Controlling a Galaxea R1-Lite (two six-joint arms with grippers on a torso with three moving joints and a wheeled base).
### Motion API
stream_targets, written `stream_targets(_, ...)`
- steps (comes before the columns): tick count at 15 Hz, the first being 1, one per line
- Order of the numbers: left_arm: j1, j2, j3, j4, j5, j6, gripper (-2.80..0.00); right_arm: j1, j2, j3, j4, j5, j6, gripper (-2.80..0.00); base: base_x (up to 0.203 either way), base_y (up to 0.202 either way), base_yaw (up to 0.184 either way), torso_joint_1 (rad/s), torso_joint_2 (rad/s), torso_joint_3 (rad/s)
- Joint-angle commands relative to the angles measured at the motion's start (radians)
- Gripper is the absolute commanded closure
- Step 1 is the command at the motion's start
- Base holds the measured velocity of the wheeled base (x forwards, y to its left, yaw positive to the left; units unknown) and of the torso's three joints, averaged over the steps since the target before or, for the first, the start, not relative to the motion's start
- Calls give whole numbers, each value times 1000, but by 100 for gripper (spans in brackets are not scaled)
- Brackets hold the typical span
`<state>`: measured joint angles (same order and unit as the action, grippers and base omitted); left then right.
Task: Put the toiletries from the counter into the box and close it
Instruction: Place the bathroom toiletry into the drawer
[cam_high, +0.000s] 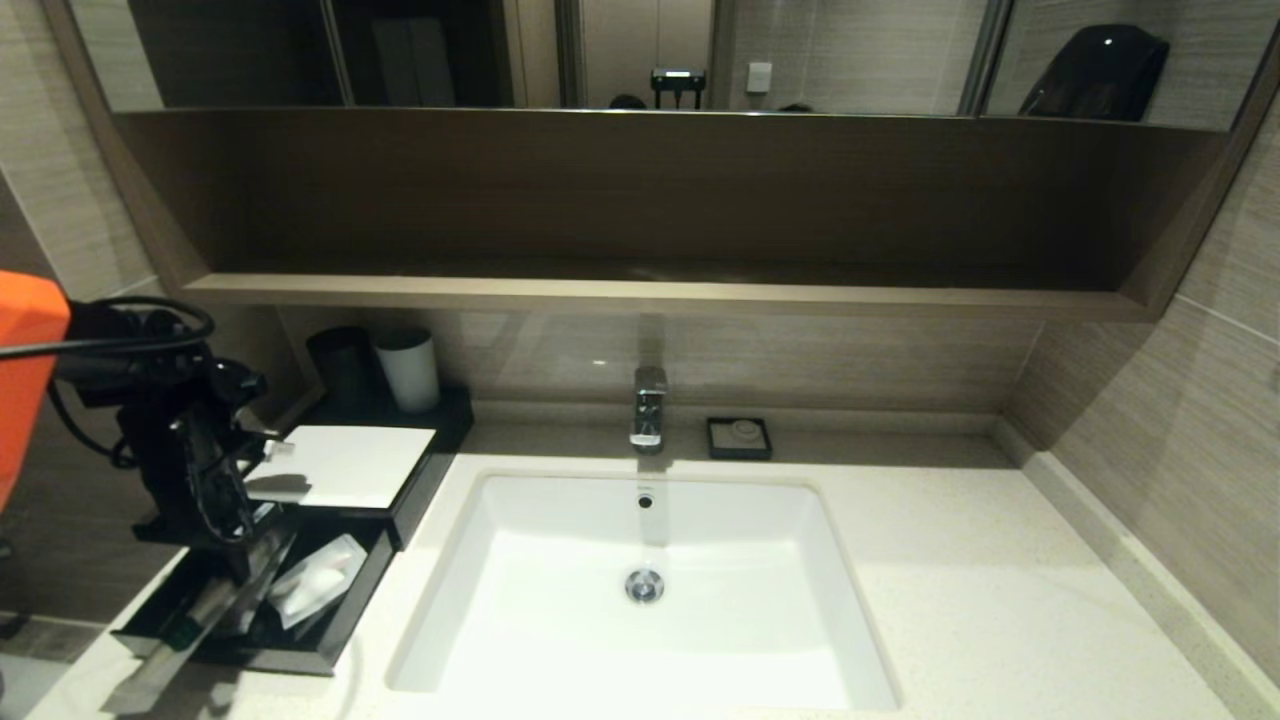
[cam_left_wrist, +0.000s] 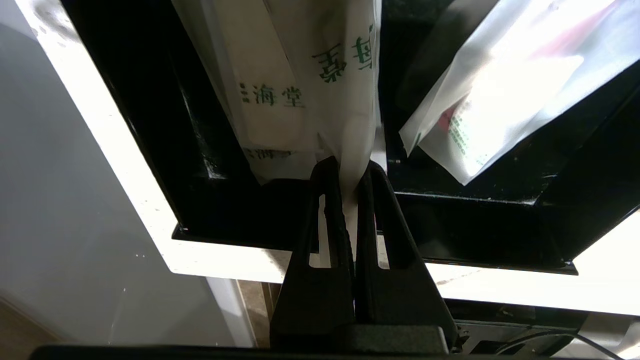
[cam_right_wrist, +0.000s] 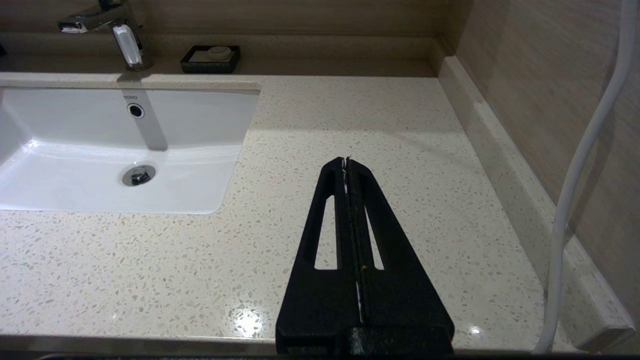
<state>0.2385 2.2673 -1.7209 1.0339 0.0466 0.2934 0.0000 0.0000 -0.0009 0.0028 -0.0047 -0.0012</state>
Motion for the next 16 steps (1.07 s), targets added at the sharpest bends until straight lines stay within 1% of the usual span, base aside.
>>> stream_targets(1, 1, 3, -18, 8, 1, 1, 0, 0, 0, -1, 0, 0, 0, 0, 0, 0, 0, 0, 0, 0)
stream_targets(16, -8, 64, -108, 11, 1, 3, 0, 0, 0, -1, 0, 0, 1, 0, 0, 0, 0, 0, 0, 0)
